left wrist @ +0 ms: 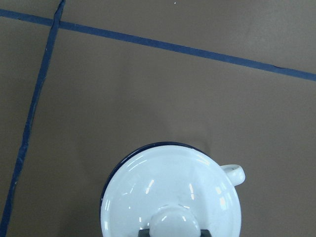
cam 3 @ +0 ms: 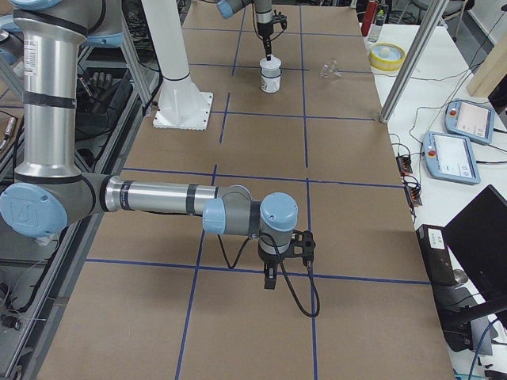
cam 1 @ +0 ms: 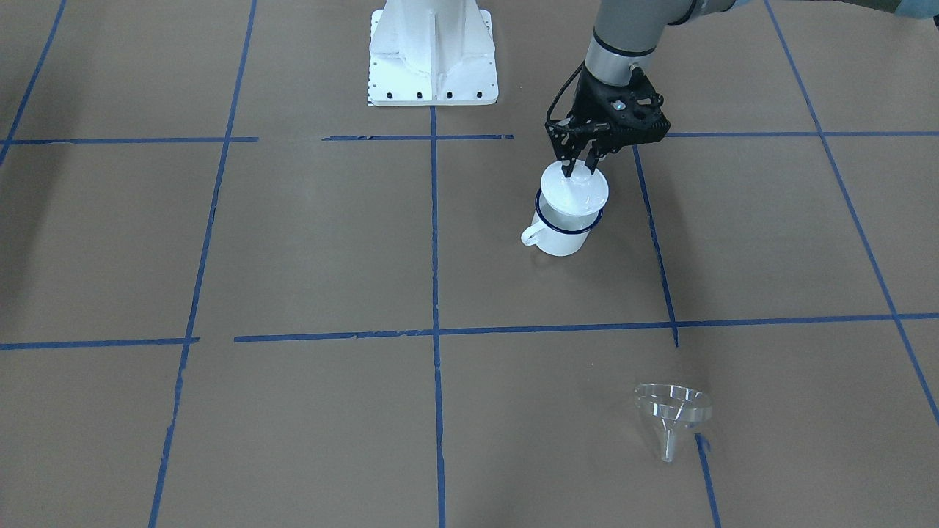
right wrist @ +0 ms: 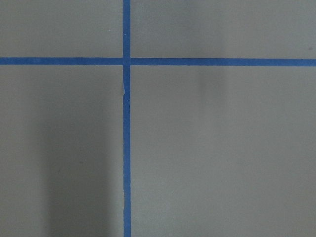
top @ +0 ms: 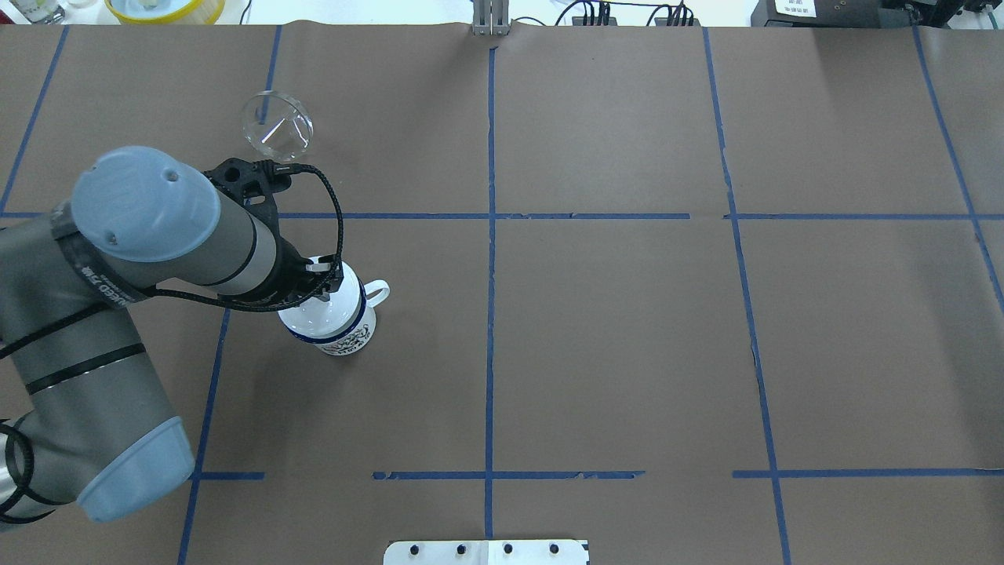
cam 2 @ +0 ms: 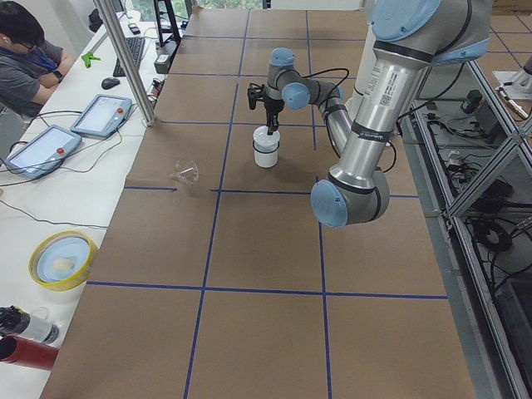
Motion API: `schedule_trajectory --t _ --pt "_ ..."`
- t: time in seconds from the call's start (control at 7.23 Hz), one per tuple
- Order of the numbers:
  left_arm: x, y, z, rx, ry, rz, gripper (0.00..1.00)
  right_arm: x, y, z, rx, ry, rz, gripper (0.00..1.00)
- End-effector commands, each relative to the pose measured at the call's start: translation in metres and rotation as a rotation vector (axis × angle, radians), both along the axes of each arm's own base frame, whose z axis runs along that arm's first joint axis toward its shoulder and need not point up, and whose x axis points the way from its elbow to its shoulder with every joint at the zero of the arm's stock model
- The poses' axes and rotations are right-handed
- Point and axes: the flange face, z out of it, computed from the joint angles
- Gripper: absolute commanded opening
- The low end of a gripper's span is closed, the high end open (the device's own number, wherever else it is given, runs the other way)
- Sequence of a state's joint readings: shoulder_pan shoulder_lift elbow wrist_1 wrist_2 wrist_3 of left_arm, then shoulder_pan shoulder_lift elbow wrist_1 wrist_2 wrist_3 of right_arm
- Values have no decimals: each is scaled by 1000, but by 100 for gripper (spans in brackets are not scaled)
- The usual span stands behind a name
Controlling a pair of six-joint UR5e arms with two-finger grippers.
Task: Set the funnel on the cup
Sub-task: 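Lift the white lid off the mug and carry it nearer the robot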
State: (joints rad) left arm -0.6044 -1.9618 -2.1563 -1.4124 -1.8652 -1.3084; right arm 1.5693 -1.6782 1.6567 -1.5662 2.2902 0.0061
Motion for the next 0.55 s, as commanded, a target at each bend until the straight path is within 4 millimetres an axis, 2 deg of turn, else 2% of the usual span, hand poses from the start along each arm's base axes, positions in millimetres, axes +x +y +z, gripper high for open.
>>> schedule_trajectory --t 0.0,0.14,0.28,0.42 --pt "-74 48 3 42 -6 32 0 0 0 1 -1 0 0 100" --pt "-103 71 18 48 -18 50 0 0 0 0 0 0 0 100" --pt "-101 77 35 21 -49 64 0 0 0 1 -1 0 0 100" --pt "-88 80 54 12 -66 89 0 0 0 1 -1 0 0 100"
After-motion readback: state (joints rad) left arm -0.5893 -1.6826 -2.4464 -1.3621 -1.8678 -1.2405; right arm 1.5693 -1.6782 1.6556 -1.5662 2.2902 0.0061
